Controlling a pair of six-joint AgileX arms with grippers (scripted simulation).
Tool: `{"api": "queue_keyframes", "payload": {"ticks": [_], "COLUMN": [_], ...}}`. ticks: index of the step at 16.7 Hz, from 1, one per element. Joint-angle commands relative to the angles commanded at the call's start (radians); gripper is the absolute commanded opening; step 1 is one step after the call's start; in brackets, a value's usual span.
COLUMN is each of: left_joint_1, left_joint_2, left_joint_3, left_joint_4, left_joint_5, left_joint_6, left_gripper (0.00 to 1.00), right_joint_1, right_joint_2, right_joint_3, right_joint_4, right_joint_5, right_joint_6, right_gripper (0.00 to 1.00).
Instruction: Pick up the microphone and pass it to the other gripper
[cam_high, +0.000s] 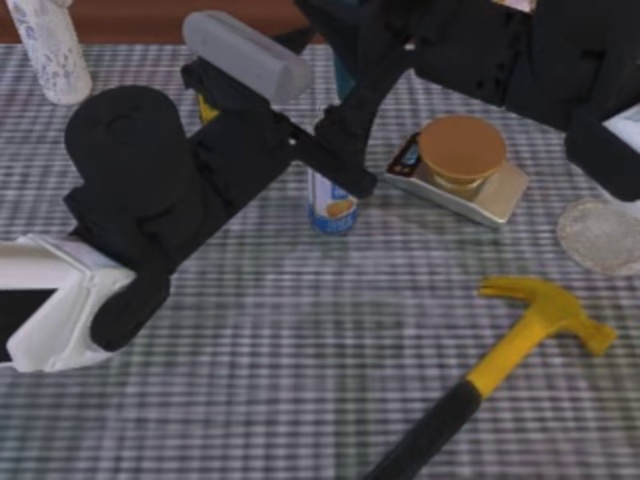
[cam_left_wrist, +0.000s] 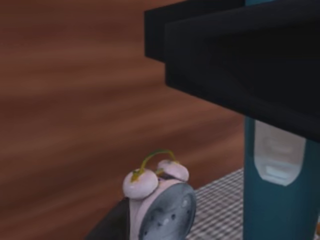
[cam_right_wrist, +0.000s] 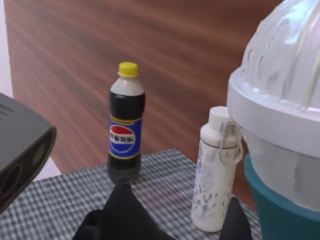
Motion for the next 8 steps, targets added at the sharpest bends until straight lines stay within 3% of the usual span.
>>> {"api": "queue_keyframes", "payload": {"ticks": [5,8], "left_joint_1": [0.006,0.027], "left_joint_2": [0.008,-0.065], "left_joint_3": [-0.012,-0.084], "left_joint_4": [0.0,-0.004], "left_joint_5": [-0.003,0.007], "left_joint_6": [0.004,0.007], "left_gripper": [1.0,1.0], "right_joint_1": [-0.005,-0.04], "right_joint_2": [-0.009,-0.035], "right_joint_3": [0.007,-0.023], "right_joint_4": [0.0,-0.002], "right_joint_5": [0.005,-0.032], "right_joint_6": [-0.001,0.006], "right_gripper": [0.0,0.0]}}
